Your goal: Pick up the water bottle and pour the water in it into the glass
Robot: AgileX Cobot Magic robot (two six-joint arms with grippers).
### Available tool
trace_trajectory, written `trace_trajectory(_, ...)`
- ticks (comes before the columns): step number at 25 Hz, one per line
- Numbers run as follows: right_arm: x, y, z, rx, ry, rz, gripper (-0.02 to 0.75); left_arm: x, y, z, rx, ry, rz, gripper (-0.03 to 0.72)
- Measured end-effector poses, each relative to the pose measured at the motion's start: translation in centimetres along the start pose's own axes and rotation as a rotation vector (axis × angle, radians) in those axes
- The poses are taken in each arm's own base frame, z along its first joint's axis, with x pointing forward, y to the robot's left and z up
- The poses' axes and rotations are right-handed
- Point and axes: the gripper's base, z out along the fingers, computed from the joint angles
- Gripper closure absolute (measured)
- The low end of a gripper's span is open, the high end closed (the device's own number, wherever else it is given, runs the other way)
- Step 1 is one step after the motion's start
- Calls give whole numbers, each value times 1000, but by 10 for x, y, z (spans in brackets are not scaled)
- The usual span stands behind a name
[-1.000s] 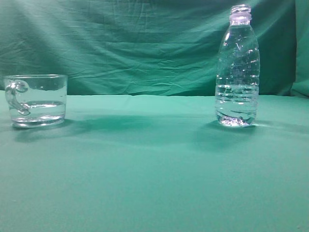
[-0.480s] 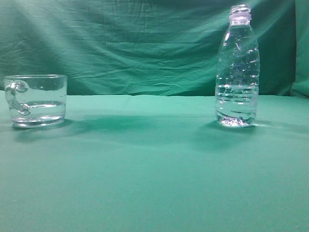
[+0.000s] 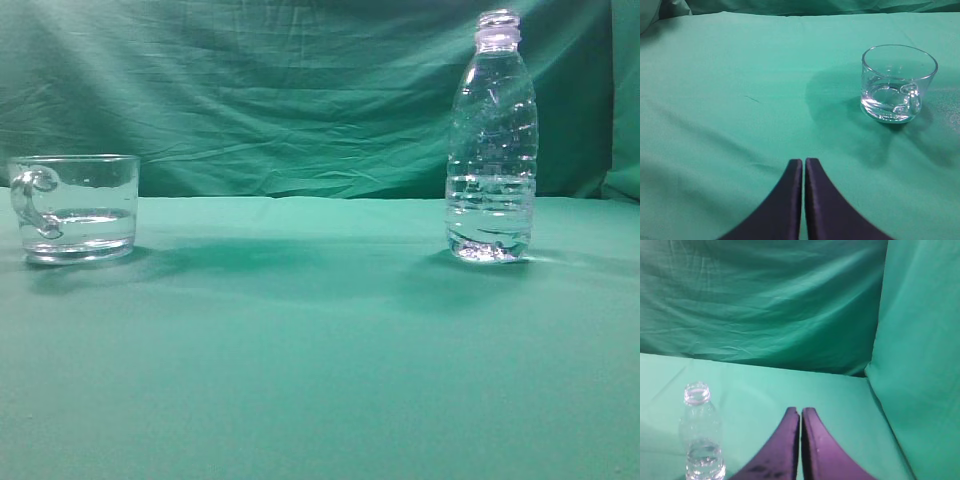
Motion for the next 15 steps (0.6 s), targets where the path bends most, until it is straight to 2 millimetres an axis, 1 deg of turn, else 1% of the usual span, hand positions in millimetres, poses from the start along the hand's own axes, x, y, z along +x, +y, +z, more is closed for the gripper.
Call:
trace_trajectory(2, 18, 2, -6, -2, -4, 13, 738, 0, 0, 0, 0, 0, 0, 688)
trace_trajectory(4, 41, 4, -10, -5, 12, 30, 738, 0, 0, 0, 0, 0, 0, 688)
trace_trajectory(5, 50, 4, -13, -7, 14, 48, 738, 0, 0, 0, 0, 0, 0, 688)
trace_trajectory(8, 78, 7, -13, -14, 47, 85, 738, 0, 0, 0, 0, 0, 0, 688)
trace_trajectory(11, 103, 10, -10, -21, 110, 112, 738, 0, 0, 0, 0, 0, 0, 688)
trace_trajectory(13, 112, 11, -9, -26, 151, 133, 738, 0, 0, 0, 0, 0, 0, 688)
trace_trajectory(15, 116, 12, -9, -30, 182, 146, 738, 0, 0, 0, 0, 0, 0, 688)
